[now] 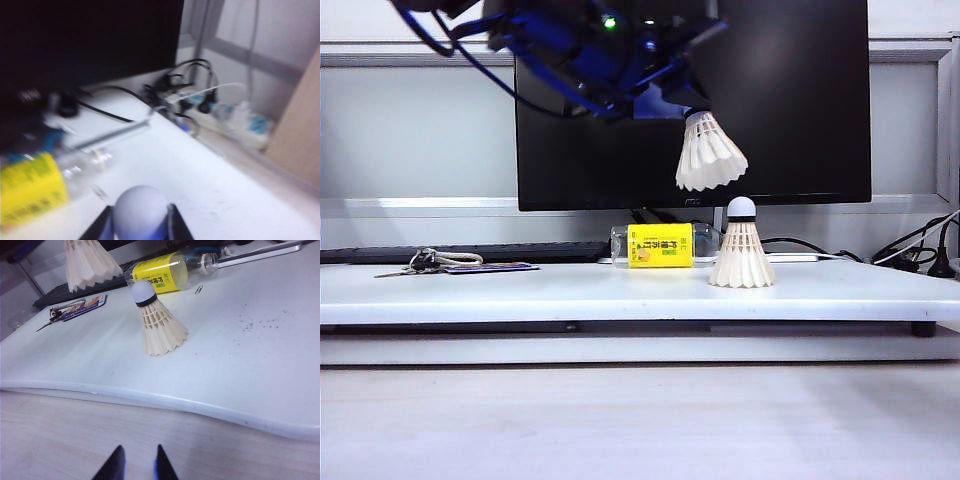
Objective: Stack the badminton balls on the table vertically.
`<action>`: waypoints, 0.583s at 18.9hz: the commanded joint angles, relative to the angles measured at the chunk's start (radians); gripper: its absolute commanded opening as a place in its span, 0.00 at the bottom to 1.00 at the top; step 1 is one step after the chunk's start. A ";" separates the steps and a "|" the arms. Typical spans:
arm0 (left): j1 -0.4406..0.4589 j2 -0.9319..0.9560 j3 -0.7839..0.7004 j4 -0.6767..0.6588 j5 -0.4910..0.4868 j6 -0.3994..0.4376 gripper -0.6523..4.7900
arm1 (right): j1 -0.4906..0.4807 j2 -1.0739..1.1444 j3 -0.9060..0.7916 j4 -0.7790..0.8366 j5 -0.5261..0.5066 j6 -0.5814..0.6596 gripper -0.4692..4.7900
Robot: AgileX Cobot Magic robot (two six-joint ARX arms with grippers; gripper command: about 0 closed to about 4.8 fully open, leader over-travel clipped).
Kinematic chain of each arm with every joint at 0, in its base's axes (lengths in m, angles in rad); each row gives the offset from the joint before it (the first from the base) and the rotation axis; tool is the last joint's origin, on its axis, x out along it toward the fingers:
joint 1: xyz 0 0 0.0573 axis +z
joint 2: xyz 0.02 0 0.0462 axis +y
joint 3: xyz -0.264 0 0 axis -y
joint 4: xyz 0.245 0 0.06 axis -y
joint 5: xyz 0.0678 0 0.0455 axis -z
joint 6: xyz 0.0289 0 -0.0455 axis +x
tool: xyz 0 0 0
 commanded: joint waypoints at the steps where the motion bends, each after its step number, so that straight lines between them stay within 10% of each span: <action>1: -0.012 -0.001 0.004 0.023 -0.059 0.078 0.34 | 0.000 -0.002 0.001 -0.001 0.005 -0.003 0.25; 11: -0.026 0.048 0.005 0.065 -0.058 0.074 0.38 | 0.000 -0.002 0.001 -0.002 -0.002 -0.003 0.25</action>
